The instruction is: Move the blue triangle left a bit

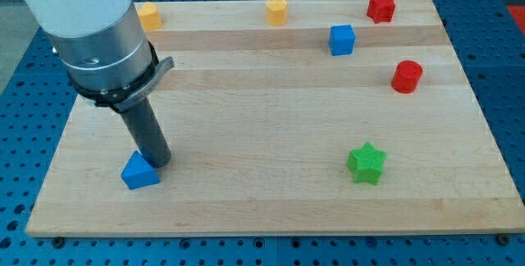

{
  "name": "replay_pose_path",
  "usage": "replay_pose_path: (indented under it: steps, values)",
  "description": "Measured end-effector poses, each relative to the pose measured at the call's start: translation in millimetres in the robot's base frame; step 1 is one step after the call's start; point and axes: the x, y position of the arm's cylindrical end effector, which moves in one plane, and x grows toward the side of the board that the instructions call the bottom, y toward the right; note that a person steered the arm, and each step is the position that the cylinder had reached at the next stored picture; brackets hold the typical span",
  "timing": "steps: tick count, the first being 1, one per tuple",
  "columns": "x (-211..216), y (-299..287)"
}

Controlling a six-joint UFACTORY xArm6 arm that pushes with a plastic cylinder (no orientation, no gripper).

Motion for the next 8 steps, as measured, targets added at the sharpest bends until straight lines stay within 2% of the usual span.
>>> replay_pose_path:
  steps: [1, 3, 4, 6, 8]
  values:
    - [1, 18]
    - [40, 27]
    - [42, 27]
    - [16, 27]
    - [17, 11]
